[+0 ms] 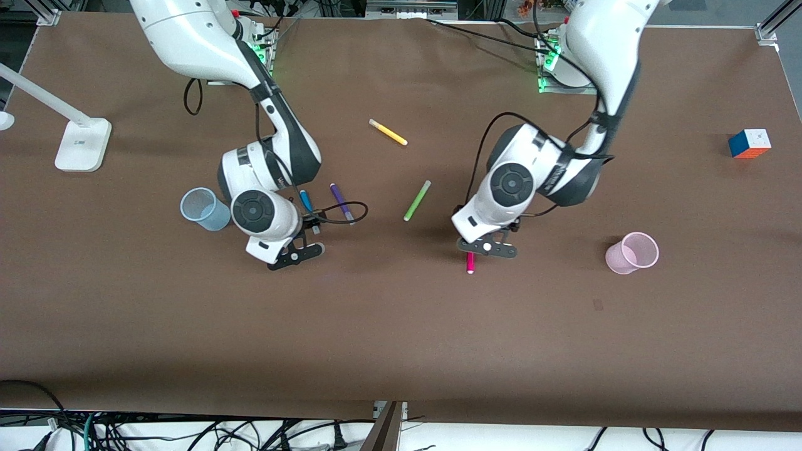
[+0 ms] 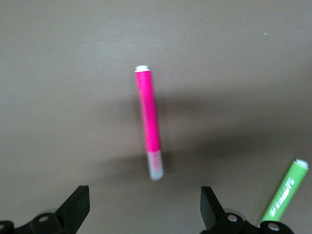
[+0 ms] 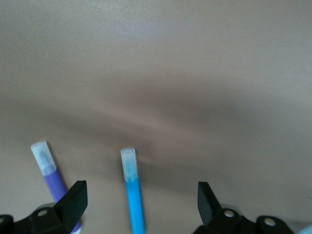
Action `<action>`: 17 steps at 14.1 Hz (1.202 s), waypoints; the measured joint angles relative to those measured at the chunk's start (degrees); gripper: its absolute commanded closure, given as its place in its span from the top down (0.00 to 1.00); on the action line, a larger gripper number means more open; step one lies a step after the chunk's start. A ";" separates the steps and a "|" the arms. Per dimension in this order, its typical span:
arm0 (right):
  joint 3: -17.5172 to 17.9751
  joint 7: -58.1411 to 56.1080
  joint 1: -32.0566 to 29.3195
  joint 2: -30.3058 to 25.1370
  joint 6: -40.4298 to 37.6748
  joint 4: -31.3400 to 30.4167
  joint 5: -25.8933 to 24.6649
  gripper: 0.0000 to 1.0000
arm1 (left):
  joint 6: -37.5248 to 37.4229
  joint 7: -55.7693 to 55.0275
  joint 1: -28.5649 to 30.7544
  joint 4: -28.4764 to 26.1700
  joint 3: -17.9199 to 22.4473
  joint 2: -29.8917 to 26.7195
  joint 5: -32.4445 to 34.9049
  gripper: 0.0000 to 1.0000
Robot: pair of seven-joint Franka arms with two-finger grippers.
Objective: Place pink and blue markers in matching cups
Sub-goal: 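Grasp the blue marker with the right gripper while the left gripper grasps the pink, then carry the blue marker to the blue cup while the left gripper carries pink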
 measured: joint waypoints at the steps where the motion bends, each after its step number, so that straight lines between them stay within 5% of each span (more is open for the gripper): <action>1: 0.00 1.43 0.35 0.04 2.28 -1.53 0.00 1.00 | 4.30 -0.09 -0.13 -2.25 0.01 0.45 0.07 1.00; 3: -0.01 2.61 0.74 0.07 5.67 -4.16 0.00 0.94 | 10.09 -0.09 -0.02 -5.25 0.27 0.77 0.30 1.00; 5: -0.01 2.83 0.92 0.07 7.16 -5.94 0.01 0.54 | 11.59 -0.07 0.02 -6.08 0.46 1.23 0.90 1.00; 6: -0.01 2.85 0.95 0.07 7.45 -6.54 0.01 0.39 | 12.43 -0.07 0.03 -6.21 0.48 1.68 1.69 0.92; 8: -0.01 2.87 1.01 0.07 7.63 -7.14 0.01 0.38 | 13.71 -0.01 0.03 -6.26 0.48 2.88 2.40 0.57; 9: -0.01 2.88 1.03 0.08 7.73 -7.32 0.01 0.37 | 13.98 0.00 0.03 -6.26 0.48 3.23 2.40 0.49; 11: -0.01 2.89 1.15 0.22 8.27 -7.59 0.01 0.01 | 14.12 0.05 0.02 -6.26 0.48 3.49 2.41 0.25; 15: -0.04 2.91 1.39 -0.06 8.93 -7.30 0.01 0.00 | 14.19 1.99 0.04 -6.24 0.59 3.38 2.53 0.03; 17: -0.31 2.48 1.41 -1.38 8.76 -6.55 0.01 0.00 | 14.19 3.93 0.17 -6.23 0.72 3.32 2.54 0.00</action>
